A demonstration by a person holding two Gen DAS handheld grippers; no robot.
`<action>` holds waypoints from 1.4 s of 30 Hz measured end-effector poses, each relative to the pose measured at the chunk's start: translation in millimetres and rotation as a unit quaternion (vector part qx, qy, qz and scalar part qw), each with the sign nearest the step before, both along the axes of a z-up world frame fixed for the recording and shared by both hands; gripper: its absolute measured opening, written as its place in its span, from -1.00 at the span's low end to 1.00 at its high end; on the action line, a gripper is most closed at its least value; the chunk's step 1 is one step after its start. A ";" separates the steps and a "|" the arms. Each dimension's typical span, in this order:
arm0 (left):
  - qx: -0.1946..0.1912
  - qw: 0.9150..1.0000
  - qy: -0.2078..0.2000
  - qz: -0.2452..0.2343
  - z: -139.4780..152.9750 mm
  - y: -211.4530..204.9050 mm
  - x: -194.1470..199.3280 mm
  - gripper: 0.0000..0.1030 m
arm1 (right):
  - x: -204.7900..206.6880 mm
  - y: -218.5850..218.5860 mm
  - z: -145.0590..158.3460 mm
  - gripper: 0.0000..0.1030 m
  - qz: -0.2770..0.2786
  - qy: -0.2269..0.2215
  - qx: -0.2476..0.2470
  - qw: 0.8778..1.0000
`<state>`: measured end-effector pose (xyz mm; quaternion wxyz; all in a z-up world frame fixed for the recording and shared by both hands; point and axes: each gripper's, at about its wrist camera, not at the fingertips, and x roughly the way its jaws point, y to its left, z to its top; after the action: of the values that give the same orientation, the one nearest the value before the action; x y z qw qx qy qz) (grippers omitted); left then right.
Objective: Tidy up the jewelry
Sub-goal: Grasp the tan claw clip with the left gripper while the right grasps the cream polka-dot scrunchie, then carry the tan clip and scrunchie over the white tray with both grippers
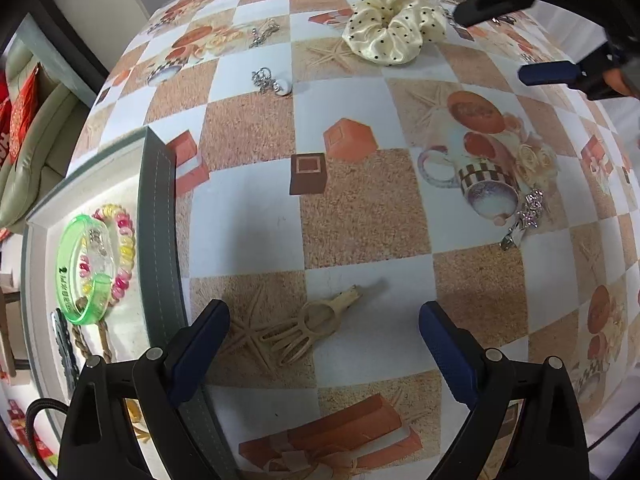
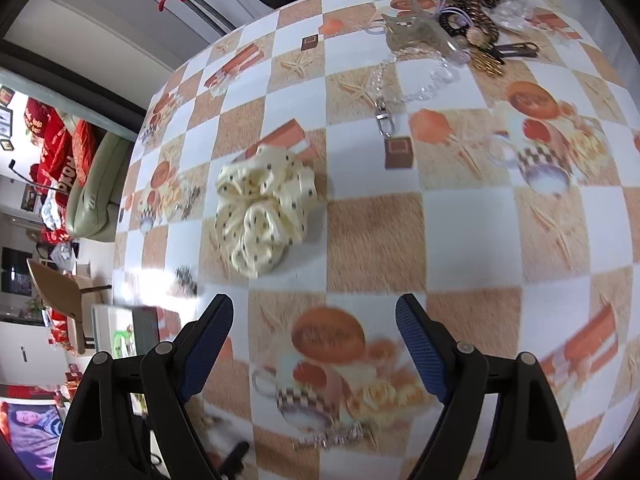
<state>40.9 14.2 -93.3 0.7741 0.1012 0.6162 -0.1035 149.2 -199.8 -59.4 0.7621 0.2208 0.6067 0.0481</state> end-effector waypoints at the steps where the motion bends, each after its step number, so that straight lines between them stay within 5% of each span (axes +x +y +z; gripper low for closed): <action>1: -0.003 1.000 0.000 0.004 -0.4 1.1 -0.1 0.93 | 3.7 0.6 -1.5 0.67 -0.002 -0.001 0.001 1.000; 13: -0.028 0.999 -0.008 0.021 -4.8 16.4 -3.3 0.85 | 47.3 17.4 -22.4 0.59 -0.016 -0.018 -0.007 1.000; 14: -0.028 0.999 -0.010 0.019 -3.8 16.1 -4.9 0.81 | 49.1 19.1 -21.5 0.52 -0.013 -0.023 -0.014 1.000; 16: -0.030 0.999 -0.010 0.014 -0.3 16.7 -9.6 0.62 | 52.7 24.7 -20.9 -0.01 0.000 -0.027 -0.035 0.999; 19: -0.030 0.999 -0.010 0.007 2.6 12.6 -12.5 0.45 | 53.7 28.3 -21.6 -0.54 0.012 -0.025 -0.047 0.999; 22: -0.032 0.999 -0.009 0.004 4.7 11.5 -14.4 0.20 | 50.2 27.0 -20.3 -0.71 0.016 -0.027 -0.047 0.998; 29: -0.031 0.999 -0.010 0.005 11.9 -0.6 -23.6 0.06 | 29.6 21.9 -13.5 -0.79 0.032 -0.030 -0.046 0.998; 34: -0.038 0.999 -0.010 0.013 16.3 -1.4 -28.8 -0.52 | 9.2 18.3 -6.0 -0.80 0.035 -0.029 -0.035 0.998; 42: -0.068 0.997 -0.014 0.026 25.0 2.7 -31.3 -0.53 | -27.0 16.0 5.7 -0.80 0.037 -0.023 -0.015 0.999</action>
<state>9.6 16.9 -68.4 0.7900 0.0341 0.5996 -0.1235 122.2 -183.8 -53.7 0.7766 0.1854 0.5978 0.0719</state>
